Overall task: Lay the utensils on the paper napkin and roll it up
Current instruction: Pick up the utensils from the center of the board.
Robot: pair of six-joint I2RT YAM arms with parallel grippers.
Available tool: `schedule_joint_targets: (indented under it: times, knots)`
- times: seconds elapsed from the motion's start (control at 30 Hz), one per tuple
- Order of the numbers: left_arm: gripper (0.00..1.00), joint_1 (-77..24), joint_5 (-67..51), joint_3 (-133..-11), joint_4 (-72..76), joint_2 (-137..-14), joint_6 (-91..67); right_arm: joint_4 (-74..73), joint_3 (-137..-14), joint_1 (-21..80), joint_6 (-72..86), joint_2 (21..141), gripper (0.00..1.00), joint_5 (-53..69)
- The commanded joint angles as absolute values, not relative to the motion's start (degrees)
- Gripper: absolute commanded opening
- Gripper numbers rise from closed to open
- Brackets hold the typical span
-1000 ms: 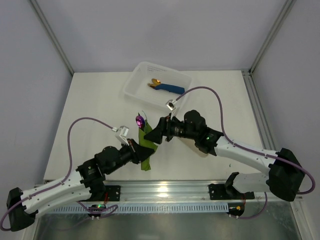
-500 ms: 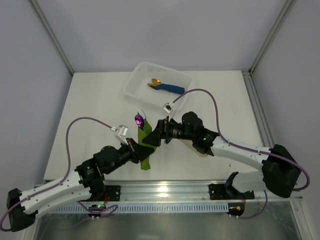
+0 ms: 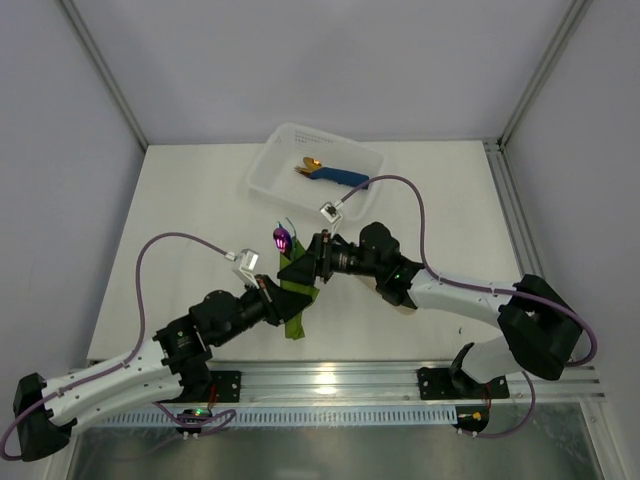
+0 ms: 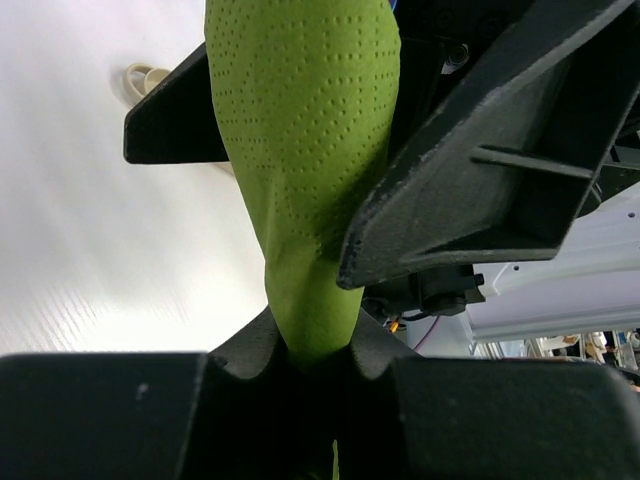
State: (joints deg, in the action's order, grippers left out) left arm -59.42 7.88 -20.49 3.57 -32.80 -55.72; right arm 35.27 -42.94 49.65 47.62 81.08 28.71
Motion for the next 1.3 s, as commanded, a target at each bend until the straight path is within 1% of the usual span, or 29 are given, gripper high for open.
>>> schedule_joint_targets:
  times: [0.0, 0.1, 0.2, 0.23, 0.33, 0.53, 0.63, 0.67, 0.7, 0.73, 0.77, 0.83, 0.87, 1.17, 1.23, 1.27]
  knots:
    - [0.0, -59.68, 8.17, -22.76, 9.31, -31.47, -56.16, 41.92, -43.33, 49.48, 48.78, 81.38, 0.69, 29.62]
    - [0.0, -59.59, 8.0, -22.76, 9.67, -31.73, -56.25, 43.59, -43.07, 49.48, 49.13, 81.74, 0.67, 29.79]
    - [0.0, -59.68, 7.82, -22.85, 10.02, -32.34, -56.34, 43.95, -43.33, 49.48, 49.48, 82.35, 0.52, 29.97]
    - [0.0, -59.59, 7.82, -22.85, 10.02, -32.52, -56.25, 44.73, -43.42, 49.48, 49.66, 82.53, 0.45, 30.75]
    - [0.0, -59.68, 7.91, -22.94, 9.93, -32.43, -56.25, 45.79, -43.24, 49.57, 50.62, 83.05, 0.44, 31.64]
    - [0.0, -59.68, 8.0, -23.03, 9.84, -32.08, -56.34, 45.17, -42.89, 49.66, 49.83, 83.5, 0.45, 32.08]
    - [0.0, -59.68, 8.0, -23.12, 9.93, -31.99, -56.51, 46.05, -42.98, 49.66, 49.66, 84.29, 0.41, 33.39]
    - [0.0, -59.68, 8.0, -23.12, 9.84, -31.99, -56.43, 46.4, -42.98, 49.66, 49.66, 84.46, 0.38, 34.62]
    - [0.0, -59.68, 8.0, -23.2, 9.84, -31.91, -56.6, 46.75, -43.24, 49.66, 49.66, 84.81, 0.27, 35.15]
    - [0.0, -59.68, 7.91, -23.29, 9.76, -31.82, -56.6, 46.93, -43.33, 49.66, 49.57, 84.81, 0.22, 35.5]
    - [0.0, -59.68, 7.91, -23.29, 9.49, -31.64, -56.51, 46.93, -43.33, 49.66, 49.57, 84.73, 0.14, 35.86]
    - [0.0, -59.68, 8.0, -23.47, 9.14, -31.55, -56.51, 46.85, -43.5, 49.66, 49.57, 84.73, 0.05, 36.65]
    - [0.0, -59.68, 8.0, -23.64, 8.44, -31.38, -56.51, 47.02, -43.51, 49.66, 49.66, 84.73, 0.04, 37.43]
    - [0.0, -59.59, 8.96, -24.08, 5.01, -29.53, -56.69, 45.44, -42.63, 49.66, 51.41, 82.35, 0.04, 37.97]
    - [0.04, -59.68, 9.23, -24.26, 4.31, -29.27, -56.95, 46.4, -42.37, 49.66, 52.03, 82.35, 0.04, 38.41]
    - [0.11, -59.68, 9.14, -24.26, 4.05, -29.09, -57.04, 46.41, -42.28, 49.66, 52.21, 82.27, 0.04, 38.32]
